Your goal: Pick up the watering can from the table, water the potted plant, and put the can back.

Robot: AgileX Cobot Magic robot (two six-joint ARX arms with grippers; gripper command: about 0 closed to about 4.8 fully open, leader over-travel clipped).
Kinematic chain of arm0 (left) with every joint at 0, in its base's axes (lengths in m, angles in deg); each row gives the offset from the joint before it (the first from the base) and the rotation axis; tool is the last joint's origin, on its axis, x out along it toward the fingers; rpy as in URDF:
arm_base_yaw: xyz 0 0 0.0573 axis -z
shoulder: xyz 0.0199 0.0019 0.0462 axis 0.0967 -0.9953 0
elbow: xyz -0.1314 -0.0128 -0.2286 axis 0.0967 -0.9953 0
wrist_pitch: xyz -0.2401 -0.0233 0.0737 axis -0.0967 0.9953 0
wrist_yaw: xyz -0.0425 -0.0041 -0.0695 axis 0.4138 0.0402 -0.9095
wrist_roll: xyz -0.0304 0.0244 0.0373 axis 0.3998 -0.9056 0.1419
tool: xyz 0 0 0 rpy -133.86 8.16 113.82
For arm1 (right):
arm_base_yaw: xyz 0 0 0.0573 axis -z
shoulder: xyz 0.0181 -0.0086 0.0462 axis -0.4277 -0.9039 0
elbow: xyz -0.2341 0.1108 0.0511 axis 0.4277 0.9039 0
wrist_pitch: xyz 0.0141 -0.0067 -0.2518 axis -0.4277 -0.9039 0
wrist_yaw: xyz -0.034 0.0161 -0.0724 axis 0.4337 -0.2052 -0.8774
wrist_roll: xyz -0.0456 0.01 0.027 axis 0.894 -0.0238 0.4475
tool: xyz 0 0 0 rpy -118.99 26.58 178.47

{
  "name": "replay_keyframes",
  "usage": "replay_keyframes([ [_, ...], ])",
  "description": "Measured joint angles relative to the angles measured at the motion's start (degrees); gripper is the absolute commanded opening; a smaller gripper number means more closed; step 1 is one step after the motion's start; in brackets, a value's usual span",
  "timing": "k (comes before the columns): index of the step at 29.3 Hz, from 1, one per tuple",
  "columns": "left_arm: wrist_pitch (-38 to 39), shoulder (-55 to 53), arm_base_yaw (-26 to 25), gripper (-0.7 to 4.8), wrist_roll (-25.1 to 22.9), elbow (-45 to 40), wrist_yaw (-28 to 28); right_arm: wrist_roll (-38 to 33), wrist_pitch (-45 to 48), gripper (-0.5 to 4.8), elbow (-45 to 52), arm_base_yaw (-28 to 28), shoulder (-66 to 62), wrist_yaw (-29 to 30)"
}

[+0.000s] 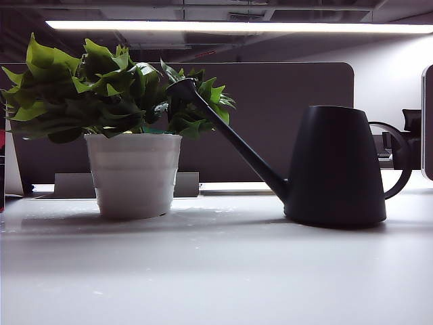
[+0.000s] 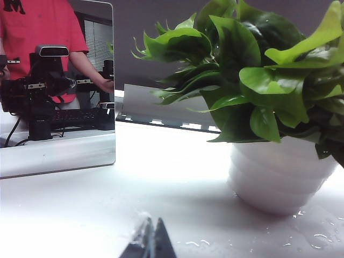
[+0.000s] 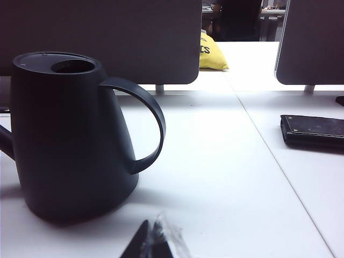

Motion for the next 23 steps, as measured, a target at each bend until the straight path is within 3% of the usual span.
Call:
replay_keyframes([
  [9,1.55,0.00,0.00,-0.06,-0.02,0.00,0.00,0.00,-0.76,0.08,0.00,-0.02,0.00,0.07],
  [10,1.53,0.00,0.00,-0.06,0.00,0.00,-0.02,0.00,-0.48,2.44,-0.02,-0.02,0.00,0.20],
  [11,1.18,-0.02,0.00,-0.06,0.02,0.11,-0.02,0.04,-0.04,4.13,-0.39,-0.11,0.00,0.96],
  [12,1.09,-0.02,0.00,-0.06,0.17,0.44,-0.04,-0.22,-0.46,4.79,-1.38,-0.13,-0.09,1.86],
  [16,0.20,-0.09,0.00,-0.06,3.43,6.82,-1.64,-2.71,-1.60,4.79,-11.91,-0.24,-0.20,2.38],
  [23,-1.68,-7.10,0.46,-0.06,8.87,16.06,-6.82,6.10,-3.74,4.79,-28.85,-0.28,-14.32,2.40],
])
